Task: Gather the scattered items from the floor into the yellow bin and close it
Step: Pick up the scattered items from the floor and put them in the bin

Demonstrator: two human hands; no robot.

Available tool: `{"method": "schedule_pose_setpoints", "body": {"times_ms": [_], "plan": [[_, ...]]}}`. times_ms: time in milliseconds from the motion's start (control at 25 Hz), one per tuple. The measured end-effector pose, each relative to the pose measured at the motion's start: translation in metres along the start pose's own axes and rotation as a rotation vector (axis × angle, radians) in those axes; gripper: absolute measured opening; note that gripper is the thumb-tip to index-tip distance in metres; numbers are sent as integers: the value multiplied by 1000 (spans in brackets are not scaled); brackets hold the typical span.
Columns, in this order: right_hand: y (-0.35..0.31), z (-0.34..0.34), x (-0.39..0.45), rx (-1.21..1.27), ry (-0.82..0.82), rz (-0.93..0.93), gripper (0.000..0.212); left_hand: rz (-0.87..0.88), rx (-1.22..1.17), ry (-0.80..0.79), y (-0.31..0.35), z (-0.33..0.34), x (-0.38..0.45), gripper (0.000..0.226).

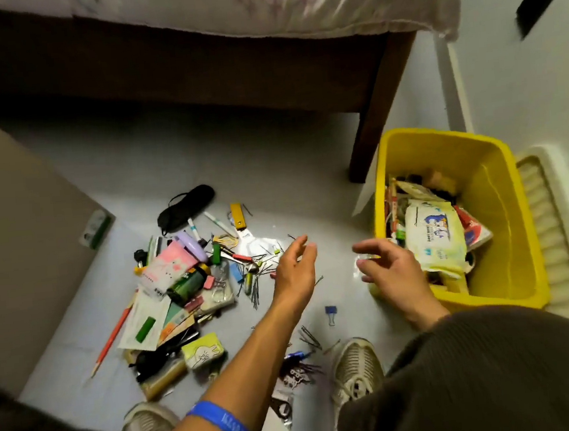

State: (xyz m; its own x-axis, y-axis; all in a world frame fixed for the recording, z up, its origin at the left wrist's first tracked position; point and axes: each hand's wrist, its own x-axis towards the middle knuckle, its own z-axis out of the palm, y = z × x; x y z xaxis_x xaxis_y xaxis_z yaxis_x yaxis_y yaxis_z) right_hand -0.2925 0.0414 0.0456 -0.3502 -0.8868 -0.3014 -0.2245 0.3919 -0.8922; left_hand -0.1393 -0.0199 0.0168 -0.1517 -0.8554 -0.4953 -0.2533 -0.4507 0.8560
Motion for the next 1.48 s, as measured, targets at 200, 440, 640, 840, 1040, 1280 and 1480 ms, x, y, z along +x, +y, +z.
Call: {"method": "schedule_pose_setpoints", "body": {"times_ms": [200, 440, 640, 840, 1040, 1280, 1480], "plan": [[29, 65, -9, -123, -441, 77, 23, -91, 245, 4, -74, -68, -17, 33], [120, 122, -23, -961, -760, -146, 74, -169, 896, -196, -184, -113, -56, 87], [161, 158, -32, -1201, -774, -233, 103, -130, 1226, -412, -240, -128, -72, 136], [164, 166, -23, -1056, -703, -305, 76, 5, 1143, -204, -237, -123, -40, 100], [156, 171, -17, -713, -496, -69, 59, -85, 814, -89, -224, -119, -16, 73], [147, 171, -16, -354, -485, 315, 73, -397, 229, 103, -196, -106, 0, 53], [140, 169, 10, -188, -532, 497, 47, -430, 101, -6, -184, -95, 9, 27]]}}
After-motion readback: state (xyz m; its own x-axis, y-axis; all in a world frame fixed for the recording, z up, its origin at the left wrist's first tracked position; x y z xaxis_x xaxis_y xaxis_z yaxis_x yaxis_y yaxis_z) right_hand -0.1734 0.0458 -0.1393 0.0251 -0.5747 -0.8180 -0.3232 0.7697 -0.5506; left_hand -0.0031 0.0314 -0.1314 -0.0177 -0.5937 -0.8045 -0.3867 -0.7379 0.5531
